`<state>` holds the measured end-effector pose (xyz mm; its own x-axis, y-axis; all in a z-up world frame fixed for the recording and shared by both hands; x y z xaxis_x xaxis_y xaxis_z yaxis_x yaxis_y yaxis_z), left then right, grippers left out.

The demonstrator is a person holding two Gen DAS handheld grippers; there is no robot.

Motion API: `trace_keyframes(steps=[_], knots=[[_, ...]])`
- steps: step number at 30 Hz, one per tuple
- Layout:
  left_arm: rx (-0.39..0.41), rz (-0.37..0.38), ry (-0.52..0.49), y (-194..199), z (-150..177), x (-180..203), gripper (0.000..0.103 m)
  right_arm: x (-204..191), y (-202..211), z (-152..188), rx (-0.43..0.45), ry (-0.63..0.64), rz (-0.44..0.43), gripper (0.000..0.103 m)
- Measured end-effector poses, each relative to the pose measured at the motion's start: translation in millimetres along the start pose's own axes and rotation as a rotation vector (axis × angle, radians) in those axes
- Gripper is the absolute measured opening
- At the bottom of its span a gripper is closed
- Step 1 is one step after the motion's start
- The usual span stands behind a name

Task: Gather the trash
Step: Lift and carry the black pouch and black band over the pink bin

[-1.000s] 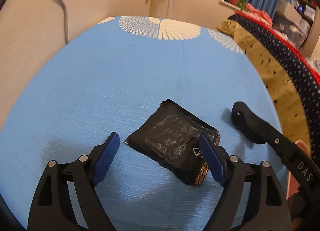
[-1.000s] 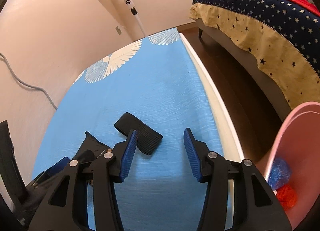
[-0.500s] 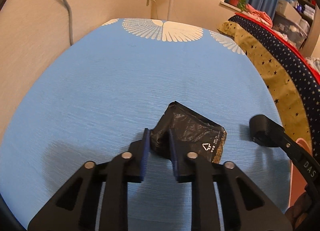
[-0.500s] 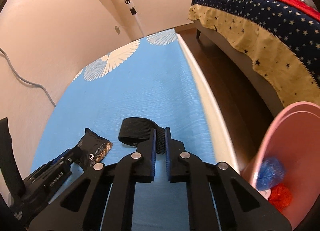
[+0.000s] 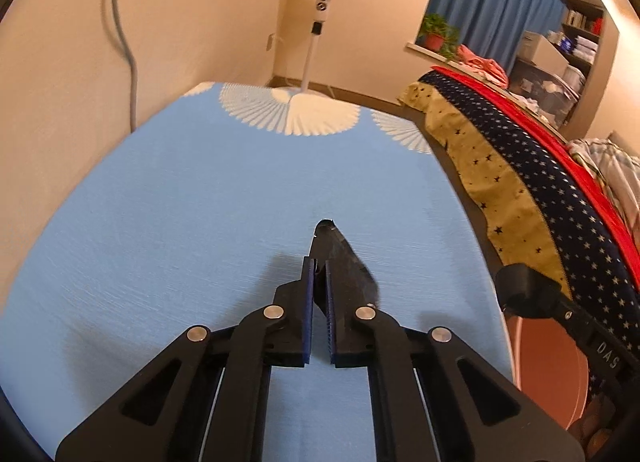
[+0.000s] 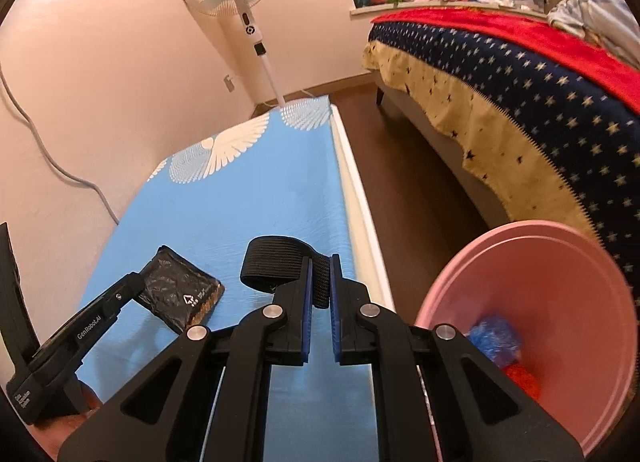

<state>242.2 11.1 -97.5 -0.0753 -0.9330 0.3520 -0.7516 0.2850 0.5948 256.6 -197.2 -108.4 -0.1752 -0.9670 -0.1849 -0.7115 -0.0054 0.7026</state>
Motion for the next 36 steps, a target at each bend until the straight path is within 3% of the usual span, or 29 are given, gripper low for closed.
trace_keyframes(steps=[9, 21, 36], knots=[[0.040, 0.017, -0.078, 44, -11, 35, 0.003, 25, 63, -8, 0.079, 0.019, 0.033, 0.008], [0.057, 0.055, -0.216, 105, 10, 85, 0.003, 63, 130, -5, 0.158, 0.027, 0.064, 0.008], [0.067, 0.097, -0.265, 131, 30, 110, 0.003, 90, 160, 6, 0.194, 0.017, 0.107, 0.008]])
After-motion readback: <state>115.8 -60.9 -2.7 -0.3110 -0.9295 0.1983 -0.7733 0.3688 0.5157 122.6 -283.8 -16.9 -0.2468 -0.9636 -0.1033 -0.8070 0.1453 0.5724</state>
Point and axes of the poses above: each gripper's, at about its wrist camera, not at the fingertips, and y roughly against the way its jaws point, x to its right, z to its underside, the point moved 7 cm from there along -y, roughly the way its jaws point, and after that the axes turned 13 degrees about z, right-handed, at the moved point
